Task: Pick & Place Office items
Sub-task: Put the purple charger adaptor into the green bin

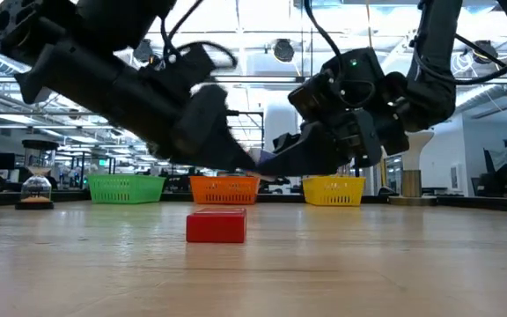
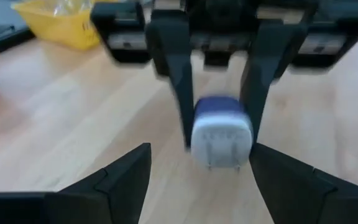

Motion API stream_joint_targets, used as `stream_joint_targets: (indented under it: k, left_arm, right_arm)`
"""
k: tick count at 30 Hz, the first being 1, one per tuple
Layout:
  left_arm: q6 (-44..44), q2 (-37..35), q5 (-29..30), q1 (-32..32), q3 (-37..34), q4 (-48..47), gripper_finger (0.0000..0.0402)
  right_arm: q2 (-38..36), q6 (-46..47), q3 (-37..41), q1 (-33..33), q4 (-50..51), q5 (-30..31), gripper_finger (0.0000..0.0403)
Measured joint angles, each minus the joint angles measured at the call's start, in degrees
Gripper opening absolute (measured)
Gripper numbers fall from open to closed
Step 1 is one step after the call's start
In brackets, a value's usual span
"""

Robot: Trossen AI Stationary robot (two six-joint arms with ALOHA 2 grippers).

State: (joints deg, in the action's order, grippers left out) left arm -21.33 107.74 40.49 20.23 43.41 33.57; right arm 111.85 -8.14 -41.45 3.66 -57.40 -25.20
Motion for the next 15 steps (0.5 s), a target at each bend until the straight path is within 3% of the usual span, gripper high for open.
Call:
stream_joint_targets:
  k: [4, 9, 15]
  left_arm:
    - [2.99, 0.00, -0.34, 0.02, -0.90, 5.67, 0.0276]
    - [3.37, -0.02, -2.35, -0.45, -0.40, 5.73, 0.0266]
    - [2.81, -0.02, -5.57, -1.40, -0.40, 5.72, 0.0207]
  right_arm:
    - [0.01, 0.02, 0.00, -1.12, -0.80, 0.50, 0.0128]
    - [0.04, -0.11, 0.00, -1.90, -1.43, 2.59, 0.0128]
    - [0.04, -0.09, 0.01, -1.90, -1.69, 2.63, 0.0129]
